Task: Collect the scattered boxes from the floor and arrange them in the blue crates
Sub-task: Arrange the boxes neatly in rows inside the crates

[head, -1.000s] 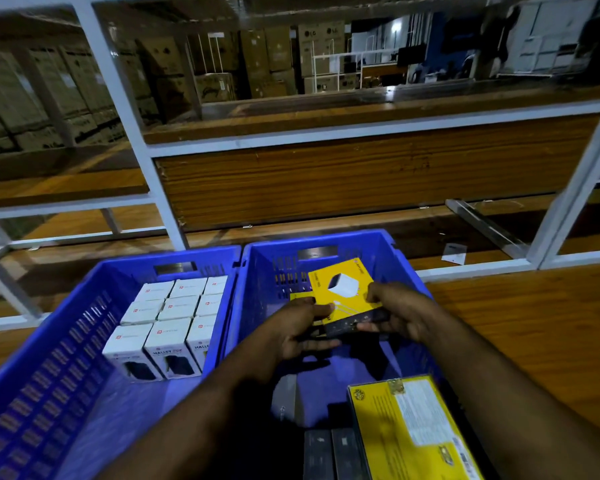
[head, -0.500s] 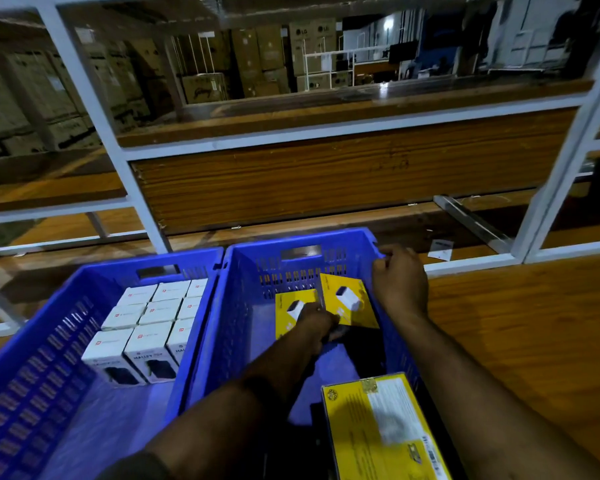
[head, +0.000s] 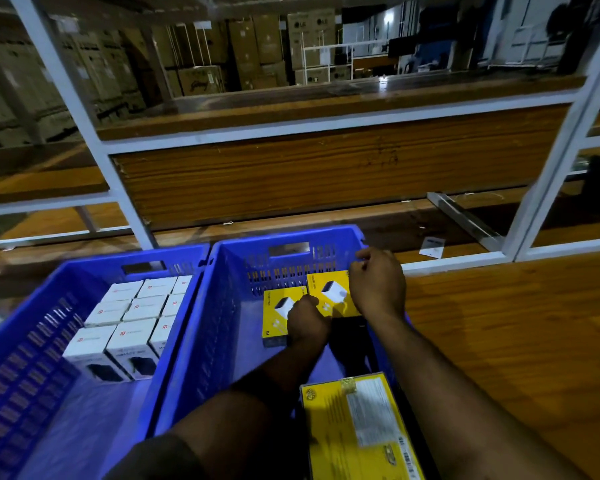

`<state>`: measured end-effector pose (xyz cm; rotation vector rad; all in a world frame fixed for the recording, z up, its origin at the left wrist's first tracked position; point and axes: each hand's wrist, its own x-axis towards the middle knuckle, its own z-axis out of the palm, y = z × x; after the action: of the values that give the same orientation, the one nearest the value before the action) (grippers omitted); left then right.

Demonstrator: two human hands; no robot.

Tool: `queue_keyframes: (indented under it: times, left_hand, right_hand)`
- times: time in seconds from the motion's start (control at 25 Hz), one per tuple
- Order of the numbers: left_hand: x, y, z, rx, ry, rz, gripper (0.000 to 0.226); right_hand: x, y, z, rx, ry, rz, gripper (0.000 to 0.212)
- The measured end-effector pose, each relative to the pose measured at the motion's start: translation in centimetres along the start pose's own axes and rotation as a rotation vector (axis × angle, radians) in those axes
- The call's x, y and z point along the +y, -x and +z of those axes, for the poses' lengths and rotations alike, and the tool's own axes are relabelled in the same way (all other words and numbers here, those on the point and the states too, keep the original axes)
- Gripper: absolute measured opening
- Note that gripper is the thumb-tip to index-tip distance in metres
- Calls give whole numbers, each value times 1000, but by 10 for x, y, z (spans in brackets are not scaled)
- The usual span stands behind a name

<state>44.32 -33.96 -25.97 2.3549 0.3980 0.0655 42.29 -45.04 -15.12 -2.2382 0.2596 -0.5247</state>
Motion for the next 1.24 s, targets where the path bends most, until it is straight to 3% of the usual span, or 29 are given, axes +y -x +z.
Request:
queue_keyframes:
  times: [0.12,0.2,0.28,0.4,0.48,0.6,0.68,0.76,0.88,1.0,1.24]
  left_hand:
    - [-2,-5,-10,-73,24,23,50]
    - [-2,-9,-23,-157,-19,49,48]
    - [-4,-10,-40,-233,-20,36,41]
    - [-11,-3,-76,-337,98,5,37]
    - [-16,5,-103,-373,209,-55,41]
    - [-22,26,-137,-390,362,-95,35]
    - [-29,39,-148,-350,357,-68,43]
    - [-38,52,-154,-320,358,-48,47]
    - [-44,63,-157,-331,433,-48,38]
    - [-43,69,-158,-364,566,-60,33]
    - [-41,74,-163,-444,894,-196,22]
  right_hand:
    - [0,5,2,-51,-42,-25,19]
    - [0,5,8,-167,-12,-39,18]
    - [4,5,15,-445,81,-41,27]
    - [3,17,10,-1091,16,37,36]
    - [-2,27,-3,-1396,153,-39,47]
    - [-8,34,-7,-1517,329,-229,55]
    - [-9,37,-6,-1585,330,-323,65]
    - [-13,42,-14,-1649,338,-393,49]
    - [-11,43,-37,-1605,263,-405,36]
    - [-5,38,-57,-1400,34,-273,43]
    - [0,23,-52,-630,-677,362,39]
